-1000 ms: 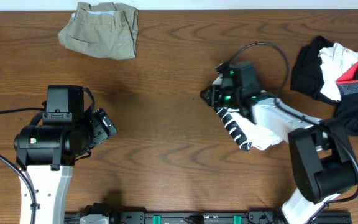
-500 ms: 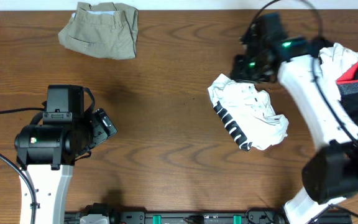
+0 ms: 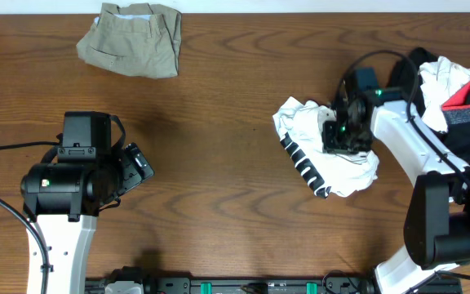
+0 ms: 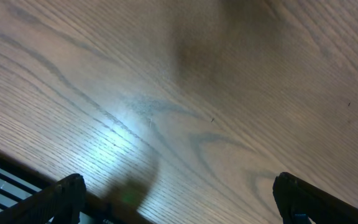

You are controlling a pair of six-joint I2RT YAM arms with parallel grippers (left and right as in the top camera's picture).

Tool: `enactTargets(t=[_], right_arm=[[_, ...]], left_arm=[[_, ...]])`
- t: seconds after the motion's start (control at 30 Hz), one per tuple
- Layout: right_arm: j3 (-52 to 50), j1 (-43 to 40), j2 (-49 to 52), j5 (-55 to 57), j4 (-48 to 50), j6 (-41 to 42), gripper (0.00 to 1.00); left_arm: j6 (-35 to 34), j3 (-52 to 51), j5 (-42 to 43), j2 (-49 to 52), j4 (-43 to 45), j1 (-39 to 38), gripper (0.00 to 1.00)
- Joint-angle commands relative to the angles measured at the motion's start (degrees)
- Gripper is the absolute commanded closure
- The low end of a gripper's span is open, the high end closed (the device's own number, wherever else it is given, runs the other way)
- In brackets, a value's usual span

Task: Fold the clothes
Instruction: 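Grasp the shirt bundle with the right gripper and drag it left to center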

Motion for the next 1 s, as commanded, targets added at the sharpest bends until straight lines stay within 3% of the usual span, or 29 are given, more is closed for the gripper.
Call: enactTargets(t=[0.0,0.27,0.43,0.57,0.73,0.97], right_arm=[[-2.43,-3.08,0.48,5.84,2.25,0.33,0.76],[-2.32,-8.72,0.48,14.93,5.53,-1.77,0.73],[-1.68,-9.42,0.48,18.69,5.79,1.6,0.77],[-0.81,-8.48,0.48,16.44,4.31,1.57,0.74],[-1.62,-7.5,0.5,5.79,3.32,1.53,0.75],[-5.64,-3.28,2.67,1.73,8.17,3.96,0.77]], left_arm=[[0.83,-0.46,-0.28,0.37,0.02,0.24,0.02],[0.81,-0.46,-0.28,1.03,0.07,0.24,0.02],[0.81,-0.46,-0.28,1.44,0.04,0.24,0.02],[0.79,-0.46,-0.28,1.44,0.09,0.24,0.02],[0.79,-0.46,-0.28,1.44,0.17,0.24,0.02],[0.81,-0.46,-0.26,1.44,0.22,0.24,0.02]])
